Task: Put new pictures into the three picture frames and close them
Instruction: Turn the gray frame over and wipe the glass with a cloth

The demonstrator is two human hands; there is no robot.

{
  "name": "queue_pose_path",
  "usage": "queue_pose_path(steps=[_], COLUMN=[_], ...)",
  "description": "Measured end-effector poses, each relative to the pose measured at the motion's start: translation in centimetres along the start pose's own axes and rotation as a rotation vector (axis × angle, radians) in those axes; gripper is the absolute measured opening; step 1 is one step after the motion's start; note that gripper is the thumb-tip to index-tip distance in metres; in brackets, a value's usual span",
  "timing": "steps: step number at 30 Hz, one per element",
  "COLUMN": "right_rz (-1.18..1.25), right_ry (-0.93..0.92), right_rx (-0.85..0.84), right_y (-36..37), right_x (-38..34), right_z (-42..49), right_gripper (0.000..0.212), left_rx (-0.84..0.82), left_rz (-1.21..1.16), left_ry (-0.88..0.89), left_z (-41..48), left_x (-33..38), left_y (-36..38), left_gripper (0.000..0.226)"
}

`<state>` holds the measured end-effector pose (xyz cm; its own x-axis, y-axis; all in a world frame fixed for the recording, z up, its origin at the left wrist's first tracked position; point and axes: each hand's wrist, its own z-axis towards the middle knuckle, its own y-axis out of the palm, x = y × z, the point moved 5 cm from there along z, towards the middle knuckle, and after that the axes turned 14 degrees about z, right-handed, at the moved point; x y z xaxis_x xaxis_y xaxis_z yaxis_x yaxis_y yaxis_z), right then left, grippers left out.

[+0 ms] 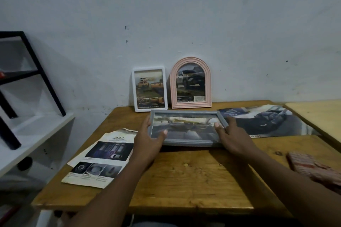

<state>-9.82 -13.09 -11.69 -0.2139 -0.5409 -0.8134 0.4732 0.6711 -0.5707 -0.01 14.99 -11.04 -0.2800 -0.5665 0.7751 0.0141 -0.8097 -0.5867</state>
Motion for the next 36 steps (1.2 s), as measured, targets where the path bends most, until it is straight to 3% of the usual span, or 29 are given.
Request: queue_pose_path(steps=[6, 13, 20, 28, 36], right_rz=[-0.15, -0.194, -0.193, -0.288, -0.367], right_ry=[-0.047, -0.061, -0.041, -0.009, 0.062], right_rx=[0.079, 0.019, -0.114, -0.083, -0.208], right_y=[-0.9, -1.0, -1.7, -8.6, -13.8], right_x=[1.4, 1.3, 1.1, 2.4, 8.2], right_z=[-0.5, -0.9, -1.0, -3.4, -10.1], right_gripper=[0.069, 0.066, 0.064, 0.036, 0.046], left_rx=[-0.244, -0.255, -0.312, -0.425, -0.539], left_rz=[0.443, 0.767, 0.744, 0.699, 0.758], left_ry=[0.17, 0.318, 0.38, 0.532, 0.719], left_z=[-1.6, -0.8, -1.3, -3.2, -7.4], left_x=[-0.8, 0.3, 2.9, 8.1, 12.4], left_y=[3.2, 4.8, 7.3, 12.4, 18.8], left_gripper=[0.095, 0.094, 0.091, 0.082, 0.076])
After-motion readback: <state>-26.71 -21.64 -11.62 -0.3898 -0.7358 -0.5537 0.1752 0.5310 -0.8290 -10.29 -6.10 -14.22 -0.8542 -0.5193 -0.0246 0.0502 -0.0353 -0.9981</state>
